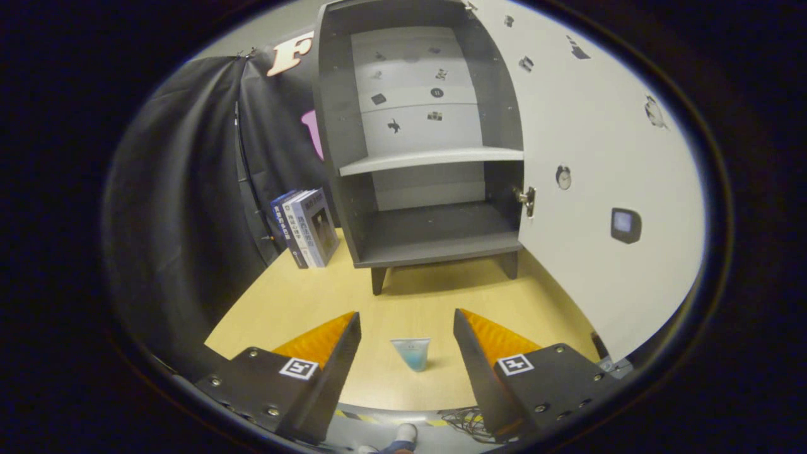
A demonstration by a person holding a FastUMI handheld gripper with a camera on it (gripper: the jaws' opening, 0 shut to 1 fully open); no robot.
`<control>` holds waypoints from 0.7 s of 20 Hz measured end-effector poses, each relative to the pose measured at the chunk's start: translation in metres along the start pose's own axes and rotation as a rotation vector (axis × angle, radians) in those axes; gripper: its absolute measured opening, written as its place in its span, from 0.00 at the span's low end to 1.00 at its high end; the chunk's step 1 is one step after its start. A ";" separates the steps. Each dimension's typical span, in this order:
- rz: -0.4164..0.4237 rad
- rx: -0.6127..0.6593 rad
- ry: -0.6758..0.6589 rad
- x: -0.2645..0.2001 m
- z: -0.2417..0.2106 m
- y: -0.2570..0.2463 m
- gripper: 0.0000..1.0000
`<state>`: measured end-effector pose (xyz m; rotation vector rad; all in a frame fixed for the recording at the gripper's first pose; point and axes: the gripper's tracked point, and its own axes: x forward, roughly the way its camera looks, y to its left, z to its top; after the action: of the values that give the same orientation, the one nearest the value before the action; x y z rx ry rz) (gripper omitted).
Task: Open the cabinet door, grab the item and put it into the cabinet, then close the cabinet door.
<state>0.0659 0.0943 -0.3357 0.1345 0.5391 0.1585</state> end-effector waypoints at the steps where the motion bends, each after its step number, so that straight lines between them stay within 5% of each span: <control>1: -0.003 -0.007 0.020 0.012 -0.009 -0.001 0.90; 14: -0.070 0.018 0.199 0.090 -0.099 -0.014 0.92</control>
<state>0.0919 0.1059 -0.4670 0.1182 0.7423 0.0990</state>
